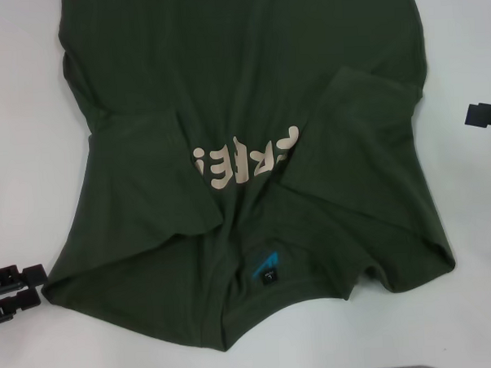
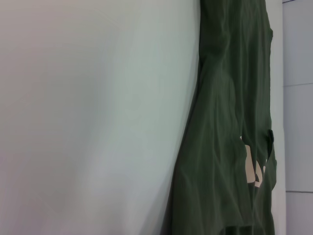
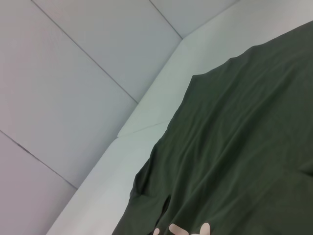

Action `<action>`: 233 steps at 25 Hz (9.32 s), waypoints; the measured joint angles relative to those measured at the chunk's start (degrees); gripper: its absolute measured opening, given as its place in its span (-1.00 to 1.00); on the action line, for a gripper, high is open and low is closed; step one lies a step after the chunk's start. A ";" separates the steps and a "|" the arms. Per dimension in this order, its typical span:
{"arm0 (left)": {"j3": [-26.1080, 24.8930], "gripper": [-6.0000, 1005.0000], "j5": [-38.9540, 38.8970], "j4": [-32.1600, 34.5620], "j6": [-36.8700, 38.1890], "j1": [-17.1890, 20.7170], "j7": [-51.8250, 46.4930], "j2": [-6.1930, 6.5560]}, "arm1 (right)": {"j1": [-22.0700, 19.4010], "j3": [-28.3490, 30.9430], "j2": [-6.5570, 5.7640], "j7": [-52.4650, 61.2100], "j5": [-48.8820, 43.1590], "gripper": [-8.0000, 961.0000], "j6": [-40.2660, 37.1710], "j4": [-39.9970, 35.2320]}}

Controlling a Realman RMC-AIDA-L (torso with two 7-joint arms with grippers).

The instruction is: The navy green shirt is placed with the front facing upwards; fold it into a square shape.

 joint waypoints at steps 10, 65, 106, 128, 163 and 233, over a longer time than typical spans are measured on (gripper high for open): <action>-0.24 0.22 -0.21 -0.23 0.04 -0.35 -0.28 -0.22 | -0.12 -0.02 -0.23 0.05 -0.02 0.62 -0.01 1.96; -2.24 0.39 -8.70 -2.83 5.61 1.73 13.28 -3.34 | 8.36 0.55 0.68 2.12 -6.94 0.62 1.89 6.70; -1.50 0.79 -1.02 -1.89 -0.95 0.97 2.16 -1.95 | 7.83 0.40 -0.04 3.69 -7.28 0.62 1.53 6.71; -1.38 0.79 0.26 0.18 -2.74 -0.24 -0.09 -1.82 | 7.65 0.42 -0.04 3.72 -7.28 0.62 1.83 6.70; 1.41 0.42 0.11 1.43 -2.49 -3.69 -2.37 -2.65 | 7.47 0.60 -0.04 4.30 -7.12 0.62 1.44 6.70; 0.91 -0.94 0.06 1.28 -0.20 -5.81 -2.23 -1.96 | 12.23 -2.72 -2.58 20.20 -35.24 0.62 -3.66 6.44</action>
